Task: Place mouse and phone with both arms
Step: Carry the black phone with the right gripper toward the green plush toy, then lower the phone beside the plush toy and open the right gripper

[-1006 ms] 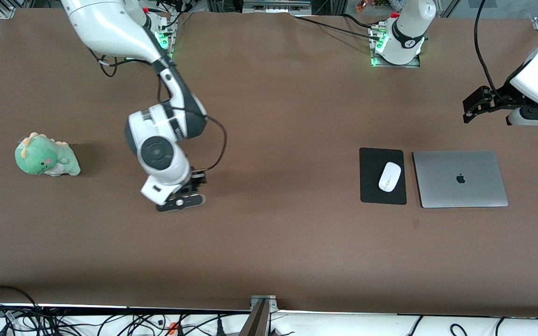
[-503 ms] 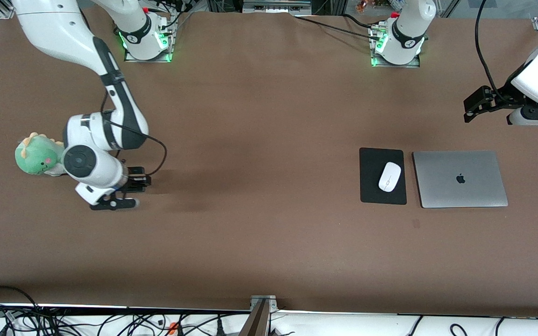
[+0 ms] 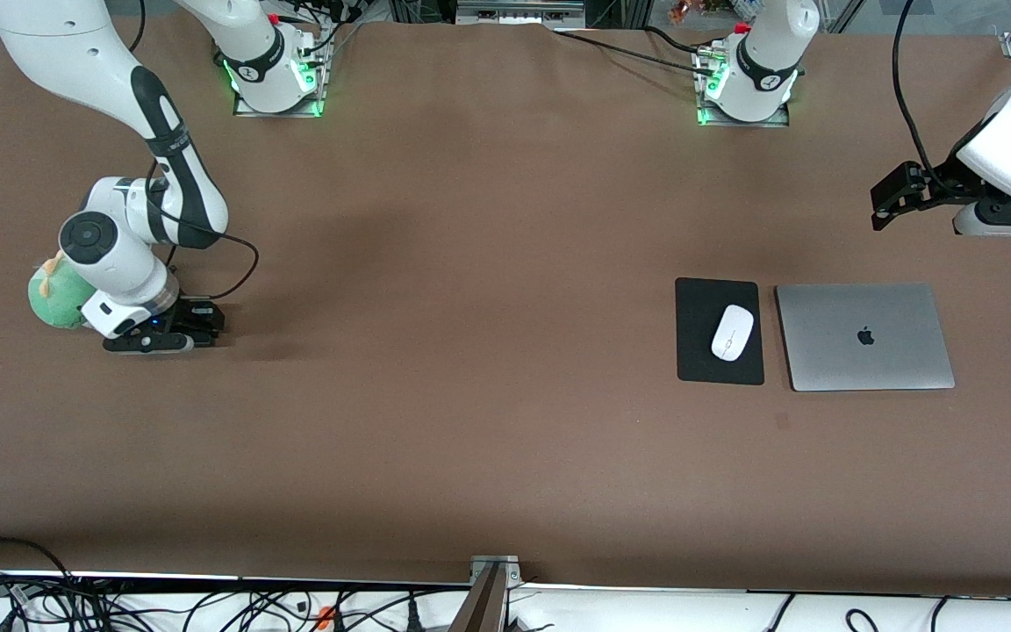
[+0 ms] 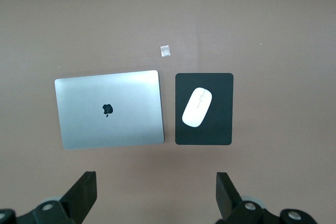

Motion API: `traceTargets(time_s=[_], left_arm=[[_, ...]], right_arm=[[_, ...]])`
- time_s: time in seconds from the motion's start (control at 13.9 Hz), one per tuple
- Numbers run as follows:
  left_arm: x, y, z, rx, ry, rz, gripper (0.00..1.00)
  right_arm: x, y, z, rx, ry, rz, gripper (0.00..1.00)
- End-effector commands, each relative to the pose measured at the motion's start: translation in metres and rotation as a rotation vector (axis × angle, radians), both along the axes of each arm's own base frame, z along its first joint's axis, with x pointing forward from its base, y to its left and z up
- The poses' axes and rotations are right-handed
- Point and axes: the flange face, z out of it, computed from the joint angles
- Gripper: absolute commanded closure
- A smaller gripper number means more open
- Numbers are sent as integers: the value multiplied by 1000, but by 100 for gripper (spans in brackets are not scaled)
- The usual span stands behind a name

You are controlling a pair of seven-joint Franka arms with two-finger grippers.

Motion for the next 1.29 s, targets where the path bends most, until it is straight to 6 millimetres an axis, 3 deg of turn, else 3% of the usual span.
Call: traceTargets(time_s=[0.0,0.22,0.5,0.65,0.86,1.01,1.08,1.22], left_arm=[[4,5,-11,23,15,-7,0],[6,-4,-10,22,1,-25,0],[5,-5,-10,22,1,-27,0],[6,-4,-10,22,1,-25,0],[5,-2,-9,22,1,-22,0],[4,-7,-9,22,1,-31,0],[4,-8,-9,22,1,-32,0],[4,-8,-9,21,1,-32,0]], right_arm=[[-11,-17,9,14,-23,-4,79],[-15,-27,5,34,-25,-60,79],[-12,5,-4,106,-44,-103,79],[-12,9,-11,104,-43,-82,78],[-13,8,-12,98,-38,-46,58],[-12,7,-12,97,-39,-43,9],[-12,8,-12,96,-37,-37,0],[-10,7,-10,94,-35,-15,0]])
